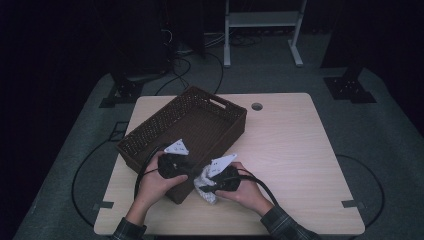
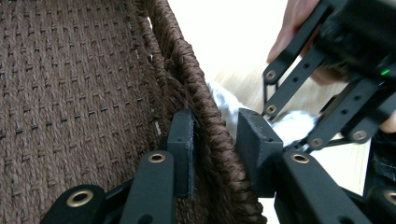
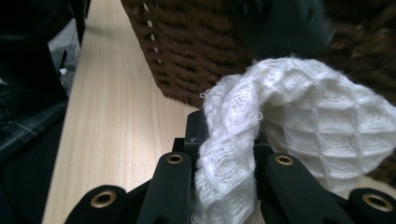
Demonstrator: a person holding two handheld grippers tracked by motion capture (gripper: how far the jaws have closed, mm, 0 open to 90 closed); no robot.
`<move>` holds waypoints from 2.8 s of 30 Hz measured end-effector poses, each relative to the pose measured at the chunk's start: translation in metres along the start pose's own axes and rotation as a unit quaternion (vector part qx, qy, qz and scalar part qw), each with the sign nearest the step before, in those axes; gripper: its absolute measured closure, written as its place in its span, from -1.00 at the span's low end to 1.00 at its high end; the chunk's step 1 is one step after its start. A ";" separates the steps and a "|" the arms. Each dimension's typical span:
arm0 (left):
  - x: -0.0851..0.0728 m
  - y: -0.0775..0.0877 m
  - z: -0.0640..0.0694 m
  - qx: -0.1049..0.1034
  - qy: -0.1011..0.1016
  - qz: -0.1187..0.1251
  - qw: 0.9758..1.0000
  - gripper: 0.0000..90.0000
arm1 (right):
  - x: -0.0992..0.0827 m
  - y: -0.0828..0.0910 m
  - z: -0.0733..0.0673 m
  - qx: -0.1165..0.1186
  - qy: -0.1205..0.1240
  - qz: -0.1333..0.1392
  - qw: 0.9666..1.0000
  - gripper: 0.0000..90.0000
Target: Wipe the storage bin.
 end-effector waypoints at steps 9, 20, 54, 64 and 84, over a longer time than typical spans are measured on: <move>0.000 0.000 0.000 0.000 0.001 0.000 1.000 0.49 | -0.006 -0.012 0.000 0.010 -0.006 -0.016 1.000 0.71; 0.000 0.000 0.000 0.000 0.002 0.000 1.000 0.49 | 0.003 -0.010 -0.014 0.027 0.015 -0.008 1.000 0.71; 0.000 0.000 0.000 0.000 0.000 -0.001 1.000 0.49 | 0.035 0.015 -0.051 0.071 0.067 0.075 0.992 0.71; 0.000 0.000 0.000 0.001 -0.001 -0.002 1.000 0.49 | 0.030 0.000 -0.048 0.065 0.058 0.066 0.994 0.71; 0.000 0.000 0.000 0.001 -0.001 -0.001 1.000 0.50 | 0.009 -0.036 -0.042 0.066 0.030 0.005 0.997 0.71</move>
Point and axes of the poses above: each handheld gripper's, and its own axes: y roughly backward along the jaws, x roughly out of its top, z roughly to its right, the point moved 2 cm from there along -y, roughly forward along the jaws, and after that the axes turned 4 degrees about -z, right-handed, at the moved point
